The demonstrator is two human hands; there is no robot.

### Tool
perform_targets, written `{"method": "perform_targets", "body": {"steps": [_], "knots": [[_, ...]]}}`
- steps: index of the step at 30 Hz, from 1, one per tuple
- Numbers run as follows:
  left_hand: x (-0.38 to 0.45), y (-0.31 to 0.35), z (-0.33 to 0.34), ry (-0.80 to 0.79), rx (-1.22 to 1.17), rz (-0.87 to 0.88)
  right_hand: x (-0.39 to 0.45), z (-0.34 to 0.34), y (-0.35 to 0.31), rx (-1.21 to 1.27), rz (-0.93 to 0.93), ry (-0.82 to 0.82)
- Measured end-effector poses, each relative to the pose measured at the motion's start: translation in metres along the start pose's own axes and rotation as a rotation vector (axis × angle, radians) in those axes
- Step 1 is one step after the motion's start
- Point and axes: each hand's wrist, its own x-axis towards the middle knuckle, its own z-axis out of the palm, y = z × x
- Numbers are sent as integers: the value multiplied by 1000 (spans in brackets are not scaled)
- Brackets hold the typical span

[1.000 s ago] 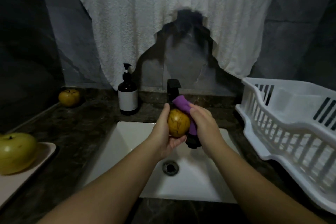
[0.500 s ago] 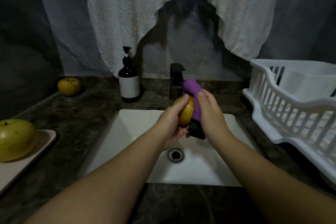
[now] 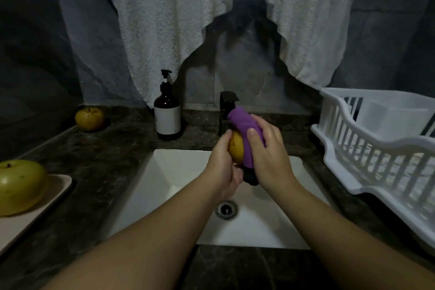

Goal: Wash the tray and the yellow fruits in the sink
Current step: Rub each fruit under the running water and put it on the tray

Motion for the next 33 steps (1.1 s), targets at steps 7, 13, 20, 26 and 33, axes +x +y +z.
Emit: {"method": "perform_targets", "body": {"steps": [7,13,20,26,33], "knots": [[0,2,1,27,55,-88,-1,-1,3,-10,65,0],[-5,2,4,-13,86,-7,5,-4,4,146,193,28],[1,3,-1,31,110,-1,6,-7,2,206,217,55],[-4,1,0,-81,136,2,2,-3,1,101,123,29],[3,1,-3,-22,125,47,-2,-3,0,48,100,11]]}}
